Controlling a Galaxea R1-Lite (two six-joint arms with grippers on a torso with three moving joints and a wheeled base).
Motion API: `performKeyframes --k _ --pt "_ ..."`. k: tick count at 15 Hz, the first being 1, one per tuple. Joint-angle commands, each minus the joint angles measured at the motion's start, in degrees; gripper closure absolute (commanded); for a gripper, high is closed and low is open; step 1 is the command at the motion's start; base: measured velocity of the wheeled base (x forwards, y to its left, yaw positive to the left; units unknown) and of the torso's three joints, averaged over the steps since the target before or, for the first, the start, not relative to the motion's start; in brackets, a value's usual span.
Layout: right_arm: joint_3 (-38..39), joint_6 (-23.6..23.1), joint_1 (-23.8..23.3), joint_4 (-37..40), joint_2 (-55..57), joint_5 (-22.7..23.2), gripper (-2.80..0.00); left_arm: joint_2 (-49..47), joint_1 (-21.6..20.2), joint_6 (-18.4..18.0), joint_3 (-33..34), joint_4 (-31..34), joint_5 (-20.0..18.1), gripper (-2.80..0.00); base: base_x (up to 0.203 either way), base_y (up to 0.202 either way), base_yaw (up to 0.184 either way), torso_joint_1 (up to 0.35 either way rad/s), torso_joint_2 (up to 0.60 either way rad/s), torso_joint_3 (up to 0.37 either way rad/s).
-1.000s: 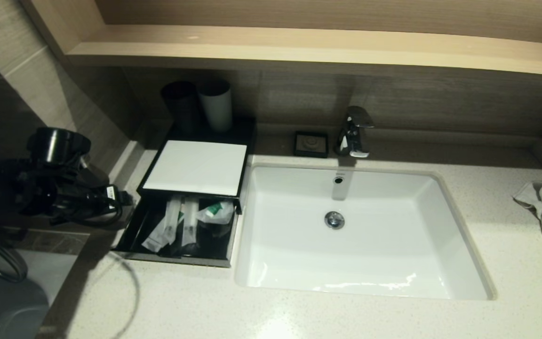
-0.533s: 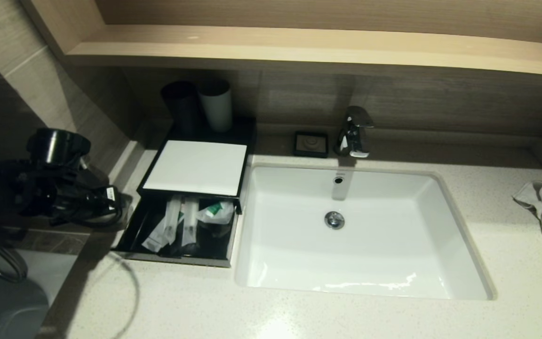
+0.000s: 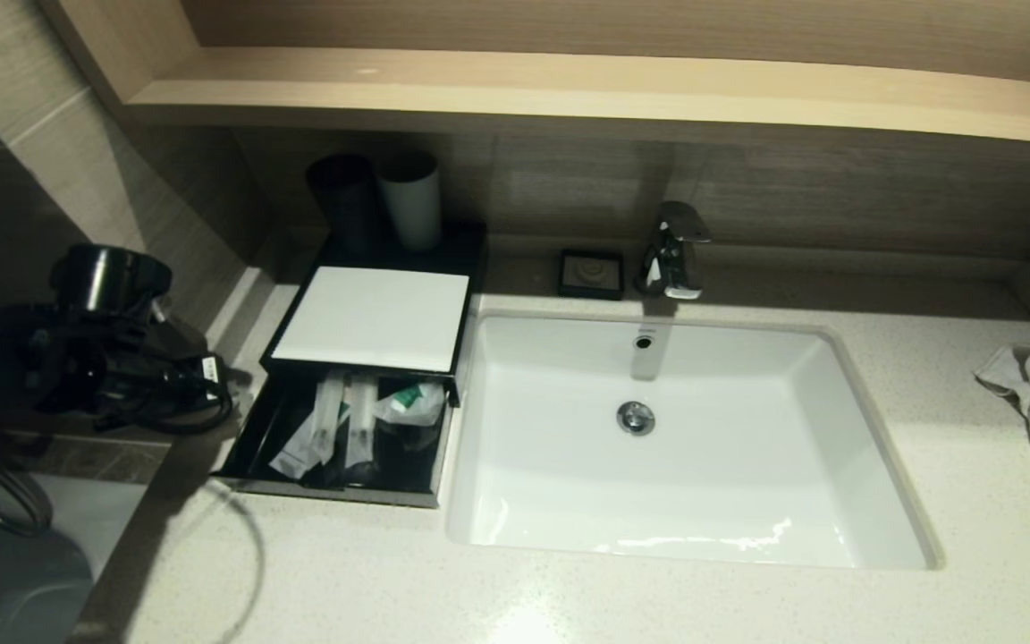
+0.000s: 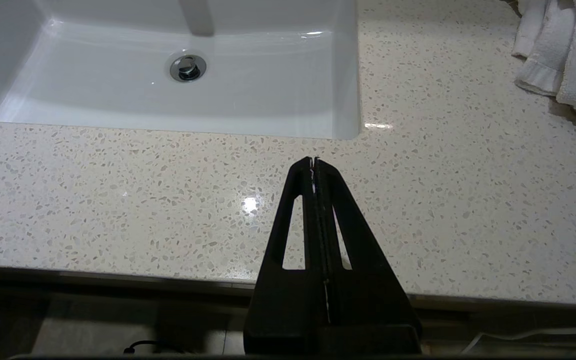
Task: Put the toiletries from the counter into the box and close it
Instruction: Pick up the bathroom toiletry
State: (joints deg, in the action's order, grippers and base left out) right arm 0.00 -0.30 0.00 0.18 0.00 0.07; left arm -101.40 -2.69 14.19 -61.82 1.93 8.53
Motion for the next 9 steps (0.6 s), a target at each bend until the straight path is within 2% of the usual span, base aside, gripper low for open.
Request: performKeyframes --k 1,6,9 --pt "0.0 -0.1 0.0 0.0 0.0 0.0 0.00 0.5 0.0 0.1 0.0 0.0 0.1 0.00 0.000 0.000 0.000 0.000 0.00 0.000" --pt "0.0 -0.1 0.0 0.0 0.0 0.0 0.00 5.2 0.2 0.1 -0.5 0.1 0.1 0.00 0.000 0.000 0.000 0.000 0.00 0.000" --pt "0.0 -0.1 0.0 0.0 0.0 0.0 0.00 9.1 2.5 0.1 -1.1 0.1 0.1 0.00 0.000 0.000 0.000 0.000 0.00 0.000"
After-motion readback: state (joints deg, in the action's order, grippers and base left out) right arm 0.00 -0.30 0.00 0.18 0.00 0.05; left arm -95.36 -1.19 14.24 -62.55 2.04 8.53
